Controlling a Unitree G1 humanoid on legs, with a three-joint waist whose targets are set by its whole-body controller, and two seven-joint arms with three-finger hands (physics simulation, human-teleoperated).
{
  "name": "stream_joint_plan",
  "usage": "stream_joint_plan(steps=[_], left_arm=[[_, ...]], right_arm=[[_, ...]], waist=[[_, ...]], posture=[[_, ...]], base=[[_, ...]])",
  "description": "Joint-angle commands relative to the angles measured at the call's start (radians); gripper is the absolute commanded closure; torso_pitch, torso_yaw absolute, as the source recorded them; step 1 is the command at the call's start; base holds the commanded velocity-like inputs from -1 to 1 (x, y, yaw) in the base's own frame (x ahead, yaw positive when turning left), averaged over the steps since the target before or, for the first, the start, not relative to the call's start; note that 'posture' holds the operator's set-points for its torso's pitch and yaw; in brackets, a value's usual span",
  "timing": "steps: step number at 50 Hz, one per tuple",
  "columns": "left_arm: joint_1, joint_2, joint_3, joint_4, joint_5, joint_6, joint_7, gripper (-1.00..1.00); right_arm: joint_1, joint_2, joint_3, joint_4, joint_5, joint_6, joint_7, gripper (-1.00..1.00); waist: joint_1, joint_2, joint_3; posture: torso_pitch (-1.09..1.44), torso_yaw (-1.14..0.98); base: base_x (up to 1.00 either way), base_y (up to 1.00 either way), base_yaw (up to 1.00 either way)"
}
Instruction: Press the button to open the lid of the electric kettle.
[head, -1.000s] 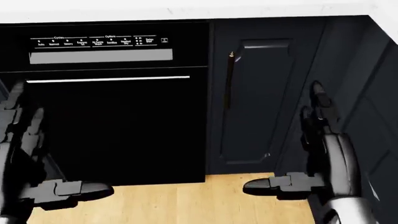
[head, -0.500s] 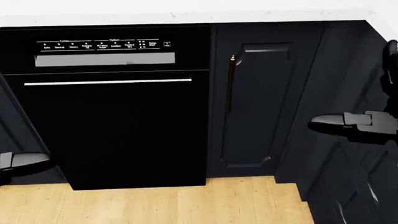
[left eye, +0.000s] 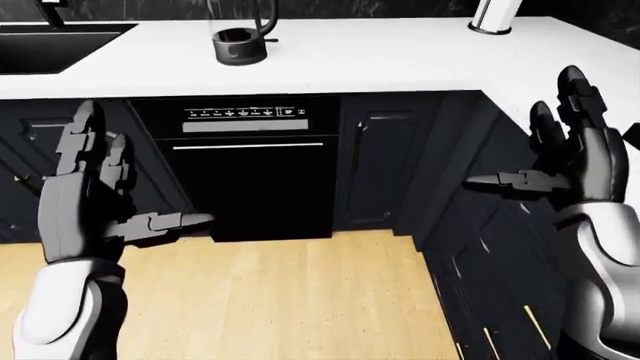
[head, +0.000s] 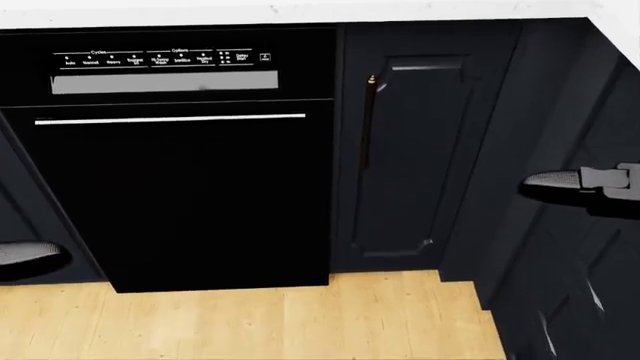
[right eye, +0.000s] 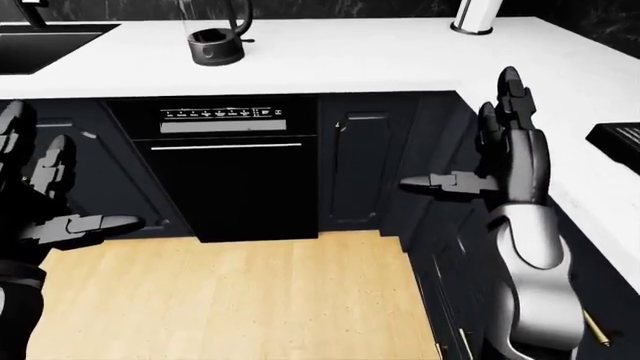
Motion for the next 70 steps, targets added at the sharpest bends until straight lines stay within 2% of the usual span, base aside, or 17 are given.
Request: stream_joint_plan(steps=[1,8,14,19,21,23,24,28,32,36,46,50,51,53,58,62,70], left_arm=[[-0.016,0.011,0.011,-0.033,0.002,-0.026,-0.001,-1.00],[-0.022,0.016,0.020,-0.039,0.000,-0.018,-0.002,-1.00],[-0.028,0.021,0.026,-0.047,-0.007,-0.007,0.001,-1.00],[-0.029,0.021,0.025,-0.051,-0.010,-0.004,0.004,-1.00],[-0.030,0.022,0.029,-0.052,-0.014,-0.002,0.004,-1.00],[-0.026,0.022,0.031,-0.046,-0.013,-0.009,0.004,-1.00],[-0.027,0.022,0.031,-0.050,-0.015,-0.006,0.005,-1.00],[-0.028,0.023,0.031,-0.056,-0.017,0.000,0.008,-1.00],[-0.032,0.026,0.033,-0.057,-0.023,0.005,0.011,-1.00],[-0.040,0.032,0.037,-0.069,-0.034,0.021,0.019,-1.00],[-0.040,0.038,0.037,-0.069,-0.038,0.022,0.021,-1.00],[-0.040,0.037,0.039,-0.077,-0.041,0.027,0.020,-1.00],[-0.039,0.037,0.039,-0.077,-0.040,0.027,0.020,-1.00],[-0.039,0.037,0.039,-0.074,-0.038,0.025,0.019,-1.00],[-0.036,0.035,0.040,-0.084,-0.039,0.029,0.018,-1.00],[-0.045,0.038,0.038,-0.082,-0.040,0.034,0.021,-1.00],[-0.047,0.041,0.044,-0.084,-0.046,0.037,0.023,-1.00]], right_arm=[[-0.021,-0.014,-0.013,-0.037,-0.002,-0.030,0.003,-1.00],[-0.022,-0.018,-0.013,-0.046,-0.006,-0.027,0.010,-1.00],[-0.026,-0.018,-0.016,-0.049,-0.007,-0.022,0.013,-1.00],[-0.025,-0.019,-0.018,-0.049,-0.005,-0.020,0.014,-1.00],[-0.035,-0.023,-0.024,-0.052,0.002,-0.005,0.007,-1.00],[-0.032,-0.022,-0.019,-0.050,0.001,-0.007,0.004,-1.00],[-0.031,-0.022,-0.018,-0.053,0.002,-0.005,0.004,-1.00],[-0.027,-0.024,-0.024,-0.058,0.005,-0.003,0.008,-1.00],[-0.031,-0.025,-0.025,-0.055,0.010,0.006,0.005,-1.00],[-0.037,-0.032,-0.034,-0.073,0.027,0.027,0.000,-1.00],[-0.038,-0.037,-0.030,-0.077,0.031,0.030,-0.003,-1.00],[-0.036,-0.037,-0.034,-0.084,0.033,0.034,-0.001,-1.00],[-0.035,-0.037,-0.032,-0.083,0.032,0.032,0.000,-1.00],[-0.033,-0.035,-0.030,-0.080,0.028,0.027,0.001,-1.00],[-0.030,-0.033,-0.035,-0.088,0.031,0.032,0.003,-1.00],[-0.037,-0.038,-0.036,-0.090,0.034,0.041,0.001,-1.00],[-0.040,-0.041,-0.037,-0.096,0.038,0.047,0.000,-1.00]], waist=[[-0.002,0.003,-0.036],[-0.007,0.007,-0.006],[-0.008,0.053,0.004],[-0.004,0.028,-0.008],[0.000,0.000,-0.004],[0.003,-0.070,-0.012],[-0.010,-0.036,-0.001],[-0.009,-0.050,-0.013],[-0.016,-0.009,0.003],[-0.025,0.091,-0.026],[0.002,0.008,0.002],[0.005,-0.076,-0.019],[-0.008,-0.030,-0.009],[-0.008,-0.055,-0.012],[-0.016,-0.017,-0.002],[-0.024,0.086,-0.023],[-0.001,0.029,-0.003]], posture=[[0.00,0.00],[0.00,0.00],[0.00,0.00],[0.00,0.00],[0.00,0.00],[0.00,0.00],[0.00,0.00],[0.00,0.00],[0.00,0.00],[0.00,0.00],[0.00,0.00],[0.00,0.00],[0.00,0.00],[0.00,0.00],[0.00,0.00],[0.00,0.00],[0.00,0.00]], base=[[0.05,0.00,0.00],[0.12,0.04,0.00],[0.21,0.08,0.00],[0.21,0.09,0.00],[0.22,0.17,0.00],[0.21,0.25,0.00],[0.22,0.26,0.00],[0.21,0.26,0.00],[0.21,0.26,0.00],[0.22,0.27,0.00],[0.21,0.26,0.00],[0.21,0.26,0.00],[0.22,0.24,0.00],[0.22,0.24,0.00],[0.21,0.24,0.00],[0.22,0.24,0.00],[0.22,0.24,0.00]])
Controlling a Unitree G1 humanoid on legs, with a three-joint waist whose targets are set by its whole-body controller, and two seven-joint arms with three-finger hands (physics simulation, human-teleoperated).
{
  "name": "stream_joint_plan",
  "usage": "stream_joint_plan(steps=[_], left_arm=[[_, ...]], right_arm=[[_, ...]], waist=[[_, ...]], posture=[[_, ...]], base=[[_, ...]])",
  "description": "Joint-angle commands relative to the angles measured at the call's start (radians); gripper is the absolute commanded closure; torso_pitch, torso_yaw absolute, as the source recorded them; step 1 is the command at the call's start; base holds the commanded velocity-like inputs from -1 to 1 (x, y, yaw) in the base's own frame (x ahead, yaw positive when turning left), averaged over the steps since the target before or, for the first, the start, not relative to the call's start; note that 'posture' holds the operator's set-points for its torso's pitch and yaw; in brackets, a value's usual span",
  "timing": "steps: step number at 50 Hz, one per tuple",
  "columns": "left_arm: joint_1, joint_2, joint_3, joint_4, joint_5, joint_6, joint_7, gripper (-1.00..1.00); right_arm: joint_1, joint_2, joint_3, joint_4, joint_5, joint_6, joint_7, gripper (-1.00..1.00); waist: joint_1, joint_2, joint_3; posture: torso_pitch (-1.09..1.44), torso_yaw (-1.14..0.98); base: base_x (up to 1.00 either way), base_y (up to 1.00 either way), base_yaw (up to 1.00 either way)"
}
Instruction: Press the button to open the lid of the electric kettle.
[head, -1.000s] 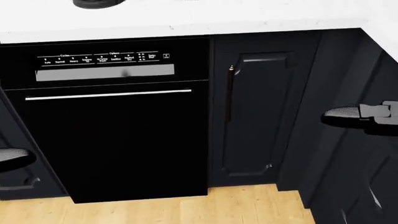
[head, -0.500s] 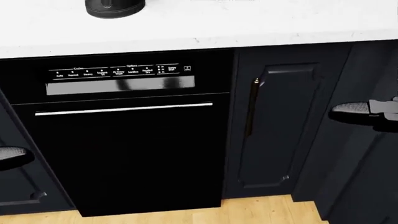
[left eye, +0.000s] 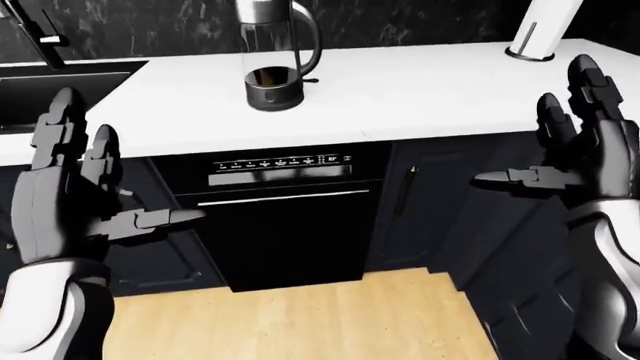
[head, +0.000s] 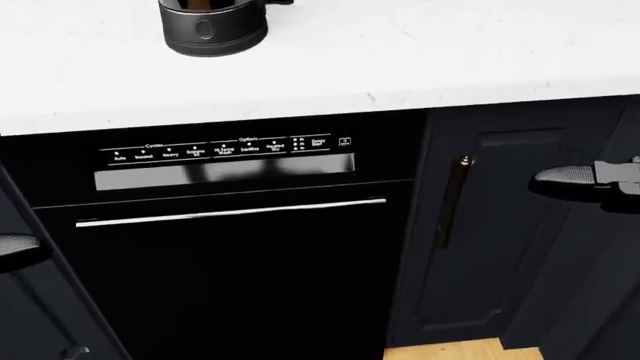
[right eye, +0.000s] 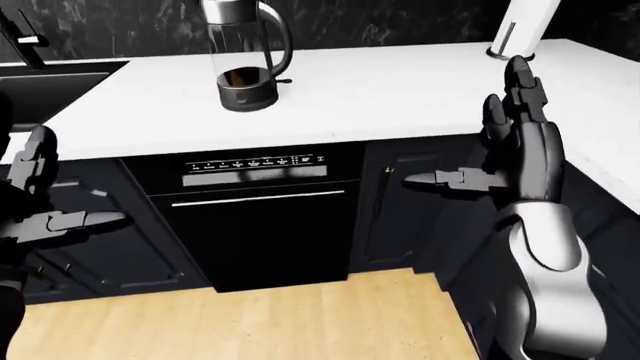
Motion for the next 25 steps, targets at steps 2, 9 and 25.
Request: stream_joint_plan(steps=[2,9,25], left_arm=[[-0.015,0.008,0.000,-0.026,-0.005,-0.033,-0.002,-1.00],[-0.013,0.007,-0.001,-0.025,-0.004,-0.036,-0.002,-1.00],[-0.011,0.007,-0.002,-0.034,0.001,-0.031,-0.011,-1.00]], right_arm=[[-0.019,-0.014,-0.011,-0.030,-0.003,-0.033,-0.003,-1.00],[-0.021,-0.014,-0.010,-0.033,-0.004,-0.031,-0.002,-1.00],[-0.016,-0.007,-0.005,-0.031,-0.007,-0.036,-0.003,-1.00]], waist=[[0.001,-0.013,-0.009],[-0.007,-0.075,-0.018],[-0.001,0.025,-0.018]], posture=[[0.00,0.00],[0.00,0.00],[0.00,0.00]], base=[[0.21,0.24,0.00],[0.22,0.24,0.00],[0.22,0.23,0.00]])
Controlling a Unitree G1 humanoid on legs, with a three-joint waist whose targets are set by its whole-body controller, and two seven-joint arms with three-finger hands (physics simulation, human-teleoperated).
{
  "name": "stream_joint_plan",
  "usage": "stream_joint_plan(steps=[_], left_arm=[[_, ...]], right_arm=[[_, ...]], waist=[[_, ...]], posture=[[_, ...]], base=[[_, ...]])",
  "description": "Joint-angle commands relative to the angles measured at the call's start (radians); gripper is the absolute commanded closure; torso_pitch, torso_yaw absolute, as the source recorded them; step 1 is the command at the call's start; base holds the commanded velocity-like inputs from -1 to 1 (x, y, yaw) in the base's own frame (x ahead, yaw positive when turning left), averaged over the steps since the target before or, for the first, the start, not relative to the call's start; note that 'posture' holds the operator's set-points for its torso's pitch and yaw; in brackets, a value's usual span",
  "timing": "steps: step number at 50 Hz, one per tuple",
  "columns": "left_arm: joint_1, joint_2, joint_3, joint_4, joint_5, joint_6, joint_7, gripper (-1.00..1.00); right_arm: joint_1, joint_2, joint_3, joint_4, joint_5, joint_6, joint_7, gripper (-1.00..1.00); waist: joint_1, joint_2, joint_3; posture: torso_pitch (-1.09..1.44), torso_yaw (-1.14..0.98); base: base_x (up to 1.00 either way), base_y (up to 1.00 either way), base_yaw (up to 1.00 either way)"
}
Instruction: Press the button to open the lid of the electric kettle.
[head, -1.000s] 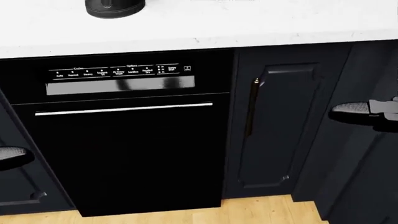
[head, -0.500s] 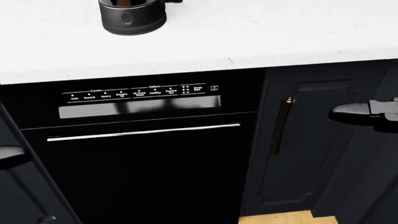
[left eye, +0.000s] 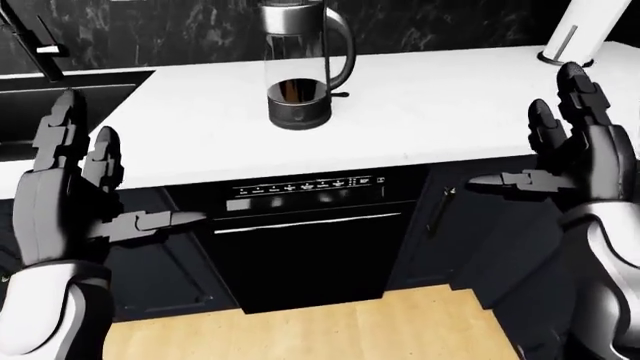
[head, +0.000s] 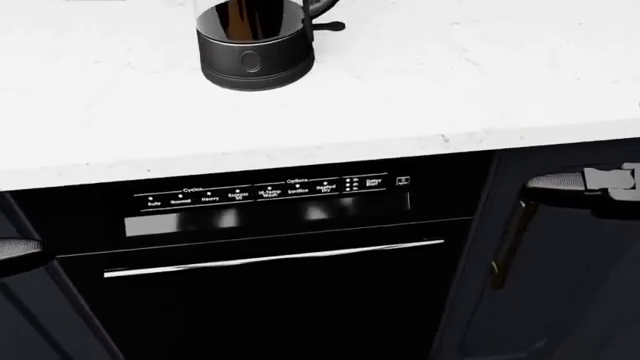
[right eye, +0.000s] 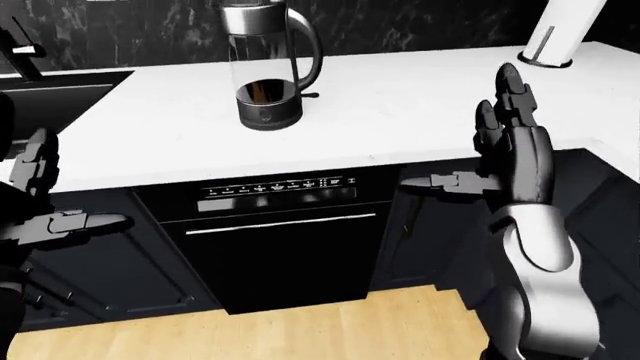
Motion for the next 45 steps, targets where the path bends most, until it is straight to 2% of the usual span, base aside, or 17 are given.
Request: stream_joint_plan(steps=[1,5,8,10,12,18,20,21,22,23,31,33,35,36,37,39,45], left_arm=[[-0.020,0.009,-0.002,-0.027,-0.003,-0.034,-0.004,-1.00],[-0.025,0.011,-0.001,-0.030,-0.005,-0.027,-0.003,-1.00],[-0.026,0.011,0.000,-0.030,-0.006,-0.027,-0.002,-1.00],[-0.026,0.011,-0.001,-0.029,-0.005,-0.028,-0.002,-1.00],[-0.026,0.012,-0.001,-0.030,-0.005,-0.026,-0.002,-1.00],[-0.030,0.014,-0.002,-0.032,-0.006,-0.022,0.000,-1.00],[-0.029,0.013,-0.001,-0.032,-0.007,-0.023,-0.001,-1.00],[-0.028,0.014,0.001,-0.033,-0.008,-0.021,-0.002,-1.00],[-0.028,0.014,0.001,-0.034,-0.008,-0.022,-0.002,-1.00],[-0.027,0.014,0.000,-0.034,-0.007,-0.022,-0.002,-1.00],[-0.032,0.016,0.002,-0.036,-0.009,-0.016,-0.001,-1.00],[-0.031,0.016,0.002,-0.038,-0.009,-0.015,-0.001,-1.00],[-0.033,0.017,0.003,-0.040,-0.010,-0.012,0.000,-1.00],[-0.033,0.018,0.003,-0.042,-0.011,-0.010,0.000,-1.00],[-0.034,0.018,0.003,-0.043,-0.011,-0.008,0.001,-1.00],[-0.036,0.020,0.006,-0.048,-0.014,-0.003,0.002,-1.00],[-0.041,0.027,0.013,-0.051,-0.020,0.003,0.004,-1.00]], right_arm=[[-0.026,-0.018,-0.017,-0.034,-0.009,-0.043,-0.006,-1.00],[-0.031,-0.021,-0.022,-0.036,-0.005,-0.036,-0.007,-1.00],[-0.032,-0.022,-0.021,-0.036,-0.005,-0.036,-0.008,-1.00],[-0.030,-0.020,-0.020,-0.032,-0.007,-0.040,-0.008,-1.00],[-0.030,-0.021,-0.021,-0.031,-0.006,-0.040,-0.007,-1.00],[-0.029,-0.023,-0.021,-0.015,-0.009,-0.053,-0.005,-1.00],[-0.028,-0.022,-0.020,-0.015,-0.010,-0.054,-0.006,-1.00],[-0.029,-0.023,-0.020,-0.017,-0.009,-0.052,-0.006,-1.00],[-0.029,-0.022,-0.021,-0.017,-0.009,-0.051,-0.006,-1.00],[-0.028,-0.022,-0.021,-0.016,-0.009,-0.053,-0.006,-1.00],[-0.027,-0.022,-0.021,-0.014,-0.010,-0.056,-0.005,-1.00],[-0.026,-0.022,-0.022,-0.016,-0.010,-0.055,-0.004,-1.00],[-0.025,-0.022,-0.022,-0.015,-0.010,-0.057,-0.004,-1.00],[-0.025,-0.021,-0.023,-0.015,-0.010,-0.058,-0.004,-1.00],[-0.026,-0.022,-0.025,-0.018,-0.007,-0.056,-0.005,-1.00],[-0.025,-0.023,-0.029,-0.008,-0.005,-0.061,-0.003,-1.00],[-0.024,-0.029,-0.034,0.014,-0.005,-0.076,-0.004,-1.00]], waist=[[-0.002,-0.004,-0.013],[0.003,-0.039,-0.010],[0.007,-0.095,-0.020],[-0.004,-0.073,-0.016],[-0.006,-0.091,-0.014],[-0.020,-0.032,-0.003],[-0.025,0.016,-0.014],[-0.022,0.060,-0.030],[-0.010,0.024,-0.021],[-0.015,0.038,-0.012],[0.005,-0.031,-0.009],[0.008,-0.061,-0.012],[0.008,-0.118,-0.030],[-0.005,-0.071,-0.019],[0.000,-0.094,-0.014],[-0.010,-0.089,-0.019],[-0.020,-0.022,-0.004]], posture=[[0.00,0.00],[0.00,0.00],[0.00,0.00],[0.00,0.00],[0.00,0.00],[0.00,0.00],[0.00,0.00],[0.00,0.00],[0.00,0.00],[0.00,0.00],[0.00,0.00],[0.00,0.00],[0.00,0.00],[0.00,0.00],[0.00,0.00],[0.00,0.00],[0.00,0.00]], base=[[0.22,0.17,0.00],[0.22,0.16,0.00],[0.21,0.16,0.00],[0.21,0.16,0.00],[0.21,0.16,0.00],[0.21,0.14,0.00],[0.21,0.14,0.00],[0.21,0.14,0.00],[0.22,0.14,0.00],[0.21,0.14,0.00],[0.22,0.12,0.00],[0.21,0.10,0.00],[0.21,0.10,0.00],[0.22,0.10,0.00],[0.21,0.09,0.00],[0.22,0.10,0.00],[0.21,0.10,0.00]])
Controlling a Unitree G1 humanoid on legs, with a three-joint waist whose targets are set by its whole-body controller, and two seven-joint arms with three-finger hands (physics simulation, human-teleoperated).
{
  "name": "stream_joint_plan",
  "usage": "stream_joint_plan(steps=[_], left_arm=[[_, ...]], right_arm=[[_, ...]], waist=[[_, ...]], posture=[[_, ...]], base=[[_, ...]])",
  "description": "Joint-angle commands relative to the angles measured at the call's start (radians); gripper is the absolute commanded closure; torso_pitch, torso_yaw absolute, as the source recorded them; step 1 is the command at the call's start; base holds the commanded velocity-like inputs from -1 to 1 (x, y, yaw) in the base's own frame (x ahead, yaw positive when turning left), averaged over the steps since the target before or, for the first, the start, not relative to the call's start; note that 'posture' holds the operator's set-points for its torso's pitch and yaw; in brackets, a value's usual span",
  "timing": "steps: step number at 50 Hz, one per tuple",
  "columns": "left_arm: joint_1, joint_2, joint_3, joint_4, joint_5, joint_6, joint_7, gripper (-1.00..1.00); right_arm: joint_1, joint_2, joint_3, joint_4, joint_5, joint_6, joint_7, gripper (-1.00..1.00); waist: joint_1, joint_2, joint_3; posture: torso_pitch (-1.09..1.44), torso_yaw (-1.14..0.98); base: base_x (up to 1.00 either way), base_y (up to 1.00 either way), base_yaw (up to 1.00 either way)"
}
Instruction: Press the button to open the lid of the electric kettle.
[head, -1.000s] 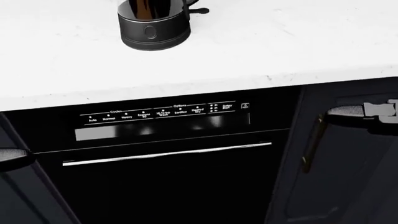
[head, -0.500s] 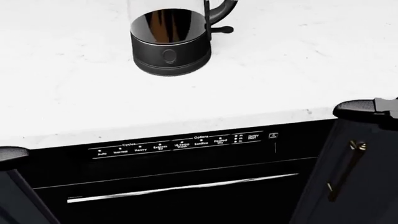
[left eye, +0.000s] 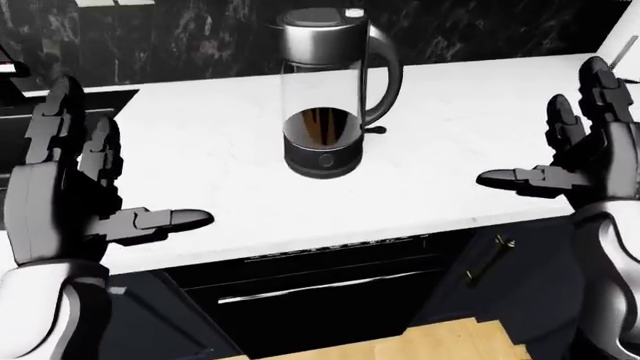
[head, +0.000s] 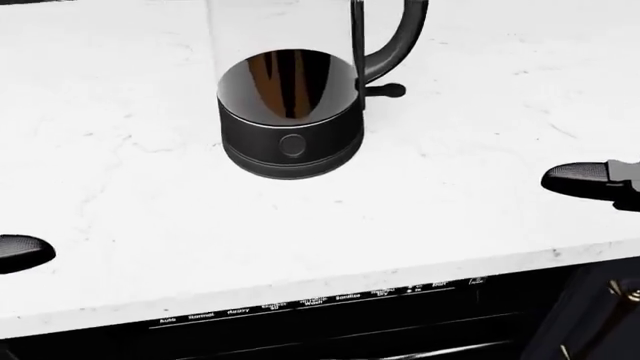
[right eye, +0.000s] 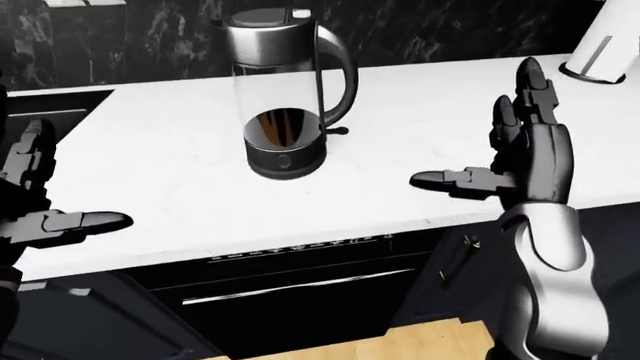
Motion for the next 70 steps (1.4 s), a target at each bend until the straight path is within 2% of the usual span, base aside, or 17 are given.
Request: stream_joint_plan(steps=[1,3,4,5,13,16,17,19,25,29,30,33,38,39,42,60,70], left_arm=[[-0.014,0.013,0.011,-0.012,0.002,-0.022,0.005,-1.00],[-0.022,0.022,0.023,-0.009,-0.005,-0.016,0.006,-1.00],[-0.044,0.001,0.054,-0.016,-0.072,0.024,0.020,-1.00],[-0.049,0.015,0.062,-0.017,-0.093,0.033,0.034,-1.00],[-0.033,0.075,0.074,0.017,-0.108,-0.016,0.065,-1.00],[-0.038,0.079,0.087,0.018,-0.129,-0.011,0.073,-1.00],[-0.044,0.078,0.097,0.017,-0.152,-0.002,0.080,-1.00],[-0.036,0.089,0.091,0.017,-0.152,-0.008,0.085,-1.00],[-0.033,0.093,0.091,0.015,-0.177,0.002,0.093,-1.00],[-0.038,0.106,0.107,0.009,-0.203,0.015,0.108,-1.00],[-0.037,0.110,0.109,0.008,-0.203,0.015,0.110,-1.00],[-0.039,0.113,0.114,0.005,-0.221,0.017,0.115,-1.00],[-0.034,0.127,0.100,-0.005,-0.214,0.019,0.120,-1.00],[-0.030,0.127,0.092,-0.010,-0.199,0.002,0.110,-1.00],[-0.026,0.107,0.115,-0.031,-0.224,-0.017,0.081,-1.00],[-0.007,0.139,0.133,-0.024,-0.289,-0.034,0.109,-1.00],[-0.010,0.129,0.128,-0.023,-0.283,-0.007,0.114,-1.00]], right_arm=[[-0.022,-0.011,-0.001,-0.022,0.005,-0.027,0.001,-1.00],[-0.023,-0.014,-0.002,-0.025,0.007,-0.024,0.000,-1.00],[-0.026,-0.017,-0.005,-0.024,0.011,-0.020,-0.002,-1.00],[-0.029,-0.019,-0.009,-0.022,0.015,-0.019,-0.003,-1.00],[-0.048,-0.073,-0.058,0.018,0.066,-0.020,-0.022,-1.00],[-0.054,-0.094,-0.070,0.027,0.082,-0.019,-0.032,-1.00],[-0.053,-0.098,-0.071,0.029,0.086,-0.020,-0.035,-1.00],[-0.052,-0.103,-0.072,0.035,0.090,-0.026,-0.039,-1.00],[-0.049,-0.113,-0.076,0.042,0.098,-0.031,-0.044,-1.00],[-0.059,-0.118,-0.085,0.058,0.109,-0.035,-0.055,-1.00],[-0.058,-0.119,-0.089,0.059,0.119,-0.037,-0.058,-1.00],[-0.055,-0.124,-0.089,0.065,0.130,-0.044,-0.065,-1.00],[-0.069,-0.144,-0.097,0.107,0.137,-0.043,-0.094,-1.00],[-0.072,-0.149,-0.102,0.123,0.139,-0.046,-0.100,-1.00],[-0.067,-0.165,-0.108,0.164,0.140,-0.066,-0.101,-1.00],[-0.062,-0.200,-0.119,0.244,0.137,-0.105,-0.096,-1.00],[-0.059,-0.201,-0.120,0.246,0.138,-0.107,-0.093,-1.00]], waist=[[0.002,0.007,-0.014],[-0.003,0.052,-0.043],[0.012,0.036,-0.027],[0.009,0.044,-0.018],[0.029,-0.034,-0.015],[0.031,-0.111,-0.032],[0.017,-0.069,-0.022],[0.018,-0.089,-0.020],[0.008,-0.037,-0.007],[-0.001,0.058,-0.019],[0.001,0.016,-0.008],[0.010,0.011,-0.002],[0.017,-0.062,0.012],[0.022,-0.035,0.001],[0.022,-0.038,-0.020],[0.017,-0.026,-0.015],[0.018,-0.027,-0.062]], posture=[[0.00,0.00],[0.00,0.00],[0.00,0.00],[0.00,0.00],[0.00,0.00],[0.00,0.00],[0.00,0.00],[0.00,0.00],[0.00,0.00],[0.00,0.00],[0.00,0.00],[0.00,0.00],[0.00,0.00],[0.00,0.00],[0.00,0.00],[-0.01,0.00],[-0.11,0.00]], base=[[0.22,0.09,0.00],[0.21,0.09,0.00],[0.21,0.09,0.00],[0.20,0.09,0.00],[0.21,0.10,0.00],[0.22,0.09,0.00],[0.21,0.10,0.00],[0.22,0.10,0.00],[0.22,0.09,0.00],[0.17,0.07,0.00],[0.00,0.00,0.00],[0.00,0.00,0.00],[0.00,0.00,0.00],[0.00,0.00,0.00],[0.00,0.00,0.00],[0.00,0.00,0.00],[0.00,0.00,0.00]])
